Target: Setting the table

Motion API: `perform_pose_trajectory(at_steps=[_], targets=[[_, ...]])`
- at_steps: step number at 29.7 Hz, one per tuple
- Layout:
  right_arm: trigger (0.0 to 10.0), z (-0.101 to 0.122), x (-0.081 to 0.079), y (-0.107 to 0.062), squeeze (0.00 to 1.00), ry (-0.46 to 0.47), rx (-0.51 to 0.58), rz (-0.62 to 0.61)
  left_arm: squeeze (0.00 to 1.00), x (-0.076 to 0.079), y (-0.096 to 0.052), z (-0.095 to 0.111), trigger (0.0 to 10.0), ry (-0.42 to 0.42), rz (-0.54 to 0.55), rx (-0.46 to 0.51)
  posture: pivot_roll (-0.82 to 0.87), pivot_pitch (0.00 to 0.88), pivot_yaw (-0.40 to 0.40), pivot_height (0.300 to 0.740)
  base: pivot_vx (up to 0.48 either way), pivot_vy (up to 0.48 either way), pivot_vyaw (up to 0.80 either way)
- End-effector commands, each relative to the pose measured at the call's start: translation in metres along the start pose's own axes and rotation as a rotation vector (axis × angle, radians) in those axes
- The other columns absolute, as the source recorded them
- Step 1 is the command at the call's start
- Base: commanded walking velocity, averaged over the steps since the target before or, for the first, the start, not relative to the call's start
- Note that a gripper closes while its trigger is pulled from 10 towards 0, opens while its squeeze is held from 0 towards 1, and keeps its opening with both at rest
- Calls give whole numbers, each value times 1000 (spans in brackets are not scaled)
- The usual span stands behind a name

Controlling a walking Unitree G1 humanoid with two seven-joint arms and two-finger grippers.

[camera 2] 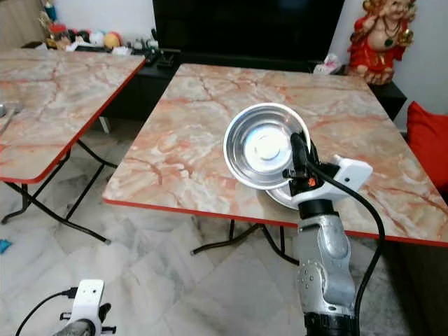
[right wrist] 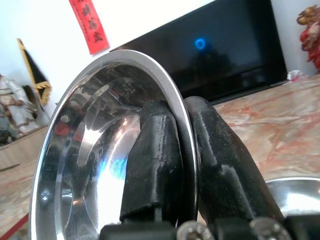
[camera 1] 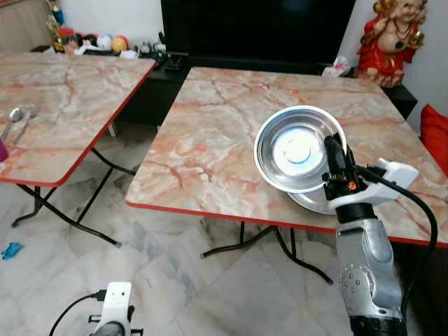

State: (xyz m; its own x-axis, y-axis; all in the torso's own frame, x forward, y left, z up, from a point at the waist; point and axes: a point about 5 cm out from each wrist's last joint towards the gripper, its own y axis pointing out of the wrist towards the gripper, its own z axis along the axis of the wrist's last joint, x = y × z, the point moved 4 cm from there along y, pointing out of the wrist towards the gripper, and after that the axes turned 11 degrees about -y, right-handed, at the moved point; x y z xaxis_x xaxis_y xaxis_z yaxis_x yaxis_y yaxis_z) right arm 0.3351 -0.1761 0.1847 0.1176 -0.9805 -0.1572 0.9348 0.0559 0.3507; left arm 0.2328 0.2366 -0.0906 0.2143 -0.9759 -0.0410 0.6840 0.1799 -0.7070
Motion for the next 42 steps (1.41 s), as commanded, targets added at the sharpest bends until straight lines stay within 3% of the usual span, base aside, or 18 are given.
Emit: perform_pose_trajectory(at_steps=[1, 8, 17, 42], targets=[[10000, 8, 9, 4, 0, -25, 27, -32, 0, -3, 0, -3, 10000, -7, 8, -15, 47, 0, -38, 740, 0, 0, 0], [10000, 9, 13, 5, 0, -31, 29, -48, 0, -4, -1, -4, 10000, -6, 9, -18, 46, 0, -38, 740, 0, 0, 0], [10000, 5, 5, 6, 0, -19, 19, -39, 0, -4, -1, -4, 10000, -5, 6, -20, 51, 0, -38, 740, 247, 0, 0], [10000, 6, 6, 7, 0, -23, 25, -47, 0, -1, -1, -5, 10000, -4, -2, -21, 51, 0, -36, 740, 253, 0, 0]])
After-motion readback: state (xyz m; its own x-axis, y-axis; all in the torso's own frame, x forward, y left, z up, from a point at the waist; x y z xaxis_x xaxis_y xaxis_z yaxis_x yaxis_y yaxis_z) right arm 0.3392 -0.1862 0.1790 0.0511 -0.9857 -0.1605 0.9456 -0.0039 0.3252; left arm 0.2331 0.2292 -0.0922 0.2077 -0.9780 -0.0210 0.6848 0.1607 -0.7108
